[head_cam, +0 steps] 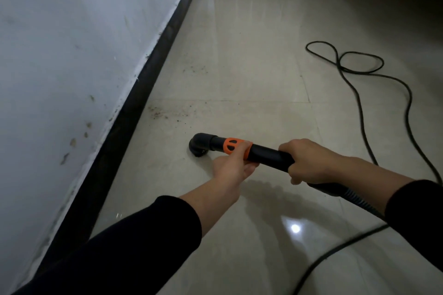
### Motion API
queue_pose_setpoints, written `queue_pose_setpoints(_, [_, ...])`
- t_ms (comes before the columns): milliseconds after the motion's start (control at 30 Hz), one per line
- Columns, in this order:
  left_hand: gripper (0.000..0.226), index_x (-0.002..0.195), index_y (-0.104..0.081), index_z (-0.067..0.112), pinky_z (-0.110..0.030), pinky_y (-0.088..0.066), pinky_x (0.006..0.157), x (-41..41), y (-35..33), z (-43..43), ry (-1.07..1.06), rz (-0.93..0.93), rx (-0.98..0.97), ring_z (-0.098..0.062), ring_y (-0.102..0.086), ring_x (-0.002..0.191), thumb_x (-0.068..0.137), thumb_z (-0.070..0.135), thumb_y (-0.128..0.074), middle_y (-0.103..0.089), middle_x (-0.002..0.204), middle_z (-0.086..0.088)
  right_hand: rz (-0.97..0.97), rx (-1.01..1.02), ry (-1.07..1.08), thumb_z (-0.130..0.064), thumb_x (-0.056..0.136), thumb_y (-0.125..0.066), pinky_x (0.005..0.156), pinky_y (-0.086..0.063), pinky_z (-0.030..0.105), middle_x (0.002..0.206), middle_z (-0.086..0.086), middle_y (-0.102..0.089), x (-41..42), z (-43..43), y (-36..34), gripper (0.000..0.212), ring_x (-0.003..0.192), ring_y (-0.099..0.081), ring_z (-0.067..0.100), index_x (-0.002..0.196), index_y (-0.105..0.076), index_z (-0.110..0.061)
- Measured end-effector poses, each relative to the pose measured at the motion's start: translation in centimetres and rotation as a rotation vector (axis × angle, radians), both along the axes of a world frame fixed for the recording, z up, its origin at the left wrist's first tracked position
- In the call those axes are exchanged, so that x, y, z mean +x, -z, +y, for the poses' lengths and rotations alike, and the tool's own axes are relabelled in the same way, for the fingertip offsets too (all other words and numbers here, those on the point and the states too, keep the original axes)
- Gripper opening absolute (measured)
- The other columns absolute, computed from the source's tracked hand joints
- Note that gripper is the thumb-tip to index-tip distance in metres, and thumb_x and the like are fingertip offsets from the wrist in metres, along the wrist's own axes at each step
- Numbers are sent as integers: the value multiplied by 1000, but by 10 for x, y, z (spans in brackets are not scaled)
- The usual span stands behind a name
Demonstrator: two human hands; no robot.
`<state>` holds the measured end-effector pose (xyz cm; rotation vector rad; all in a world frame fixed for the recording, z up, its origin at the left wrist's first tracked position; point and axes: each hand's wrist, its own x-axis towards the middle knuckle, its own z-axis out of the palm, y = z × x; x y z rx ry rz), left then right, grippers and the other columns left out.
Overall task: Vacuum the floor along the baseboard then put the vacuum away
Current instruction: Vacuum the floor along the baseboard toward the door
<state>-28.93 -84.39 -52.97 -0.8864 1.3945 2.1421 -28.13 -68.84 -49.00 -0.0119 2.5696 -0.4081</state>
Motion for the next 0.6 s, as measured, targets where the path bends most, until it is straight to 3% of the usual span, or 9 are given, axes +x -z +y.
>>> queue_pose_setpoints(333, [35, 107, -59, -1, -18, -55, 49, 11, -11, -23, -45, -14, -55, -22, -72, 79, 84, 22, -72, -71, 102, -20, -8, -13, -70, -5, 73, -72, 57, -48, 30, 84, 4, -59, 0, -24, -3, 30, 77, -62, 23, 76, -49, -23])
queue_pose_setpoints(600, [32, 106, -59, -2, -21, -58, 54, 20, -12, -48, -98, -14, -31, -19, -72, 66, 85, 17, -71, -72, 98, -20, -19, -31, -144, -6, 73, -72, 56, -47, 29, 82, 2, -58, 0, -45, 1, 30, 69, -58, 17, 75, -48, -23])
